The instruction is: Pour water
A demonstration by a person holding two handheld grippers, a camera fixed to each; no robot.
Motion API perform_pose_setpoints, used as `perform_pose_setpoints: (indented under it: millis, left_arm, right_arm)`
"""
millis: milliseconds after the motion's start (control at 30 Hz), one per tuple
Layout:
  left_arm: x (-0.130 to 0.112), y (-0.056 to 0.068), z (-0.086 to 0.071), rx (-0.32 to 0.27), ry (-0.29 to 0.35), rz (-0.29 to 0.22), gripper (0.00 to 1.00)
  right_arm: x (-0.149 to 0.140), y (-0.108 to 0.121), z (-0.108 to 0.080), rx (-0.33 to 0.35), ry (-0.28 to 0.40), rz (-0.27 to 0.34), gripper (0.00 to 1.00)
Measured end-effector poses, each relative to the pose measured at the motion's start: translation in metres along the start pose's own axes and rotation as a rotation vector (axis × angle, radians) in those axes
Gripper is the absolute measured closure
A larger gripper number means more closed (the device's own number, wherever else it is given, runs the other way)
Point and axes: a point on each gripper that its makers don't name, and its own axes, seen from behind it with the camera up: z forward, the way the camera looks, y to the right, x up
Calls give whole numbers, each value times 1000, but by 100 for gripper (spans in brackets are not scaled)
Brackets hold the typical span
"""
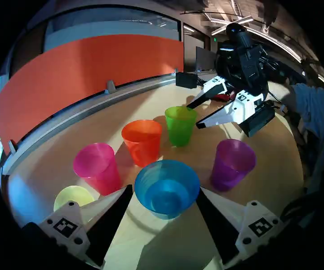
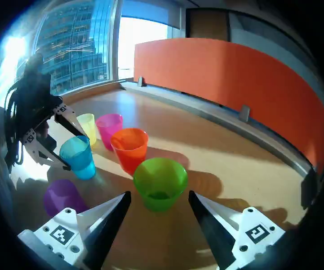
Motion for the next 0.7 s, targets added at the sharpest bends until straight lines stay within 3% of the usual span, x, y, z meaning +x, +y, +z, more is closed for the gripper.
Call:
perform_pose_setpoints:
  millis: [700]
  left_arm:
    - [1,0,6,-4,-10,8,0]
  right_arm:
    - [5,1,32,22,-6,16,1]
